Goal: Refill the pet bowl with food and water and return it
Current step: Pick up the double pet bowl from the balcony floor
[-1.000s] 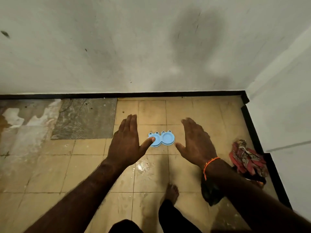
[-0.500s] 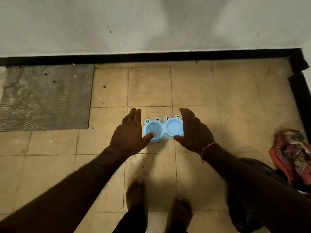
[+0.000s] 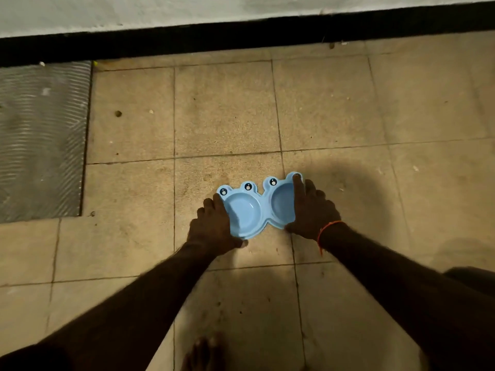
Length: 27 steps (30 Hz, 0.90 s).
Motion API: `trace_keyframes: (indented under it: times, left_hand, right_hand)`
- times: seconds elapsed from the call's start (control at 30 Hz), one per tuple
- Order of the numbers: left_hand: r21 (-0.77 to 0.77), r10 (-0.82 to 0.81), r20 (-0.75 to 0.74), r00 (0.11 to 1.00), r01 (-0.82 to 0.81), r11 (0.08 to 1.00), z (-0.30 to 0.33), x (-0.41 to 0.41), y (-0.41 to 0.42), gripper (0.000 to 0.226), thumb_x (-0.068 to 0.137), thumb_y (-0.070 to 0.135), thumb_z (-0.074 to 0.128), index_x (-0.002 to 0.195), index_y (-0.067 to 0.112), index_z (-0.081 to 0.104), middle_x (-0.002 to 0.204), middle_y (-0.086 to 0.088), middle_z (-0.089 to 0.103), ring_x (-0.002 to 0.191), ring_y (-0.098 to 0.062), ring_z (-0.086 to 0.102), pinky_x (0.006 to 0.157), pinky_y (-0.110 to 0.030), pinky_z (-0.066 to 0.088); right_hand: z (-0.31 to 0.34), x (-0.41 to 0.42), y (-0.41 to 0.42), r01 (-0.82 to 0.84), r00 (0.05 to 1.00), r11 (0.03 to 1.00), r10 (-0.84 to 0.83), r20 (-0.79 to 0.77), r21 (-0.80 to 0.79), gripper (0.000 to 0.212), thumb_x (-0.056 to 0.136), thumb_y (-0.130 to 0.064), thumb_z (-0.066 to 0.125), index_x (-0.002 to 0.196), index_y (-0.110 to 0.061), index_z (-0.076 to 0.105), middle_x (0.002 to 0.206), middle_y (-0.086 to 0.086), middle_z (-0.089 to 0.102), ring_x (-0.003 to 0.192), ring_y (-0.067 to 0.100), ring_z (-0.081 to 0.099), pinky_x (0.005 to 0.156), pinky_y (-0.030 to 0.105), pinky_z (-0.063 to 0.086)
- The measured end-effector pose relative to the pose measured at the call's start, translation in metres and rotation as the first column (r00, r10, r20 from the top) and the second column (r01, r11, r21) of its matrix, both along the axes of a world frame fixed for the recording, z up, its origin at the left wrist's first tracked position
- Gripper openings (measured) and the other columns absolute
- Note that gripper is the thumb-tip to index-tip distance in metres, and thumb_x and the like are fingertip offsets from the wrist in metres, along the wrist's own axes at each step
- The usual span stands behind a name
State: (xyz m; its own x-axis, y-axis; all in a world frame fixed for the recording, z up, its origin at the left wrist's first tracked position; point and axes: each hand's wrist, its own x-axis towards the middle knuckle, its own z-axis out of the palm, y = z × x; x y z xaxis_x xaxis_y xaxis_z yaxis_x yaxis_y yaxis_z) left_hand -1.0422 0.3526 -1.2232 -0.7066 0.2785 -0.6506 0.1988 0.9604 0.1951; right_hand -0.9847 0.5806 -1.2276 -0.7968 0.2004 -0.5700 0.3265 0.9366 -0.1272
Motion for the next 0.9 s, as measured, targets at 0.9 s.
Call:
trace_keyframes:
  times: [0.9]
  left_hand:
    - [0.657, -0.159, -0.130, 0.979, 0.205, 0.725, 0.628, -0.014, 0.066, 0.111, 0.051, 0.054, 0.091, 0.144, 0.035, 0.035, 0.138, 0.022, 0.044, 0.127, -0.004, 0.048, 0.104, -0.031, 0.049]
  right_hand:
    - [0.643, 0.090, 0.061, 0.359, 0.839, 0.911, -0.410, -0.357, -0.203, 0.130, 0.059, -0.047, 0.084, 0.159, -0.025, 0.004, 0.152, 0.003, 0.028, 0.129, 0.033, 0.037, 0.096, 0.048, 0.044]
